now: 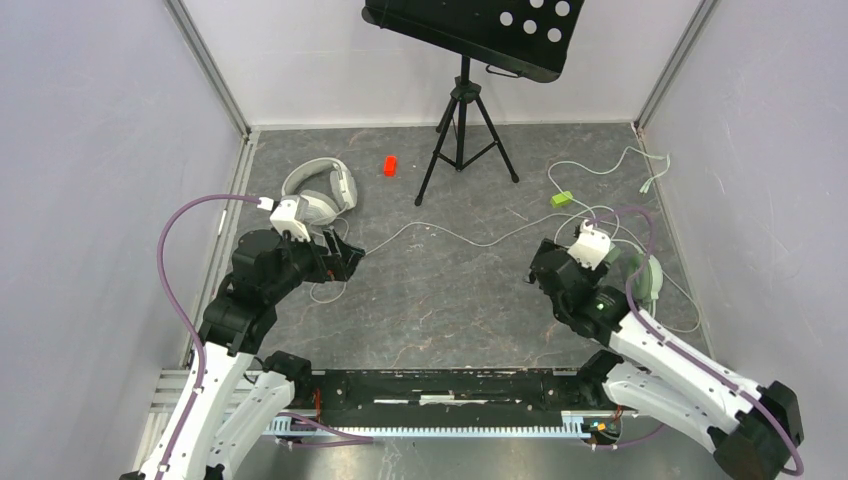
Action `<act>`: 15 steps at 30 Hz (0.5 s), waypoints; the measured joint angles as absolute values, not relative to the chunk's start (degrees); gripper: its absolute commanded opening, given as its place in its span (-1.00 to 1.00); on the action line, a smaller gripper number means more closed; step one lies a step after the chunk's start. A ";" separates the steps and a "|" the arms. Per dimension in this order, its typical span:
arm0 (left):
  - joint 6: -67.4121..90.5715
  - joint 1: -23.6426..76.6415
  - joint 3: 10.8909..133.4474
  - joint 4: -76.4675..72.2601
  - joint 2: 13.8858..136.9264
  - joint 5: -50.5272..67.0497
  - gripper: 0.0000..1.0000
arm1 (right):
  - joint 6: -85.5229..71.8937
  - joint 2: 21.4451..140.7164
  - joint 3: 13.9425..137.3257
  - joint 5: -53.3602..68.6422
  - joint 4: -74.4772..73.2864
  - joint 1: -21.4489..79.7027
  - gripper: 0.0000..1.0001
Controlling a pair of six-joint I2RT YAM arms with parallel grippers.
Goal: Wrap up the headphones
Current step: Pick up the headphones from the center of the board.
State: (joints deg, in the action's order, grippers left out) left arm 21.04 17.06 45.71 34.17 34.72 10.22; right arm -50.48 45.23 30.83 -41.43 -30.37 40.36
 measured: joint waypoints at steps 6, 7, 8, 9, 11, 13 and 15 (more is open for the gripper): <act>21.04 17.06 45.67 34.20 34.72 10.22 0.99 | -57.74 53.80 36.14 -50.26 -40.73 39.53 0.92; 21.04 17.06 45.67 34.17 34.72 10.24 0.99 | -57.71 54.43 36.38 -51.37 -41.23 39.27 0.93; 21.04 17.06 45.67 34.20 34.72 10.24 0.99 | -57.63 54.87 36.45 -52.23 -41.41 38.89 0.94; 21.04 17.06 45.67 34.17 34.72 10.24 0.99 | -57.28 55.18 36.47 -53.01 -41.45 38.39 0.95; 21.04 17.06 45.67 34.17 34.72 10.26 0.99 | -55.53 55.57 36.47 -53.91 -40.80 37.04 0.95; 21.04 17.06 45.67 34.20 34.72 10.37 0.99 | -52.45 56.05 36.47 -54.11 -39.05 35.07 0.94; 21.04 17.06 45.67 34.20 34.72 10.52 0.99 | -49.41 56.69 36.47 -53.41 -36.75 32.51 0.92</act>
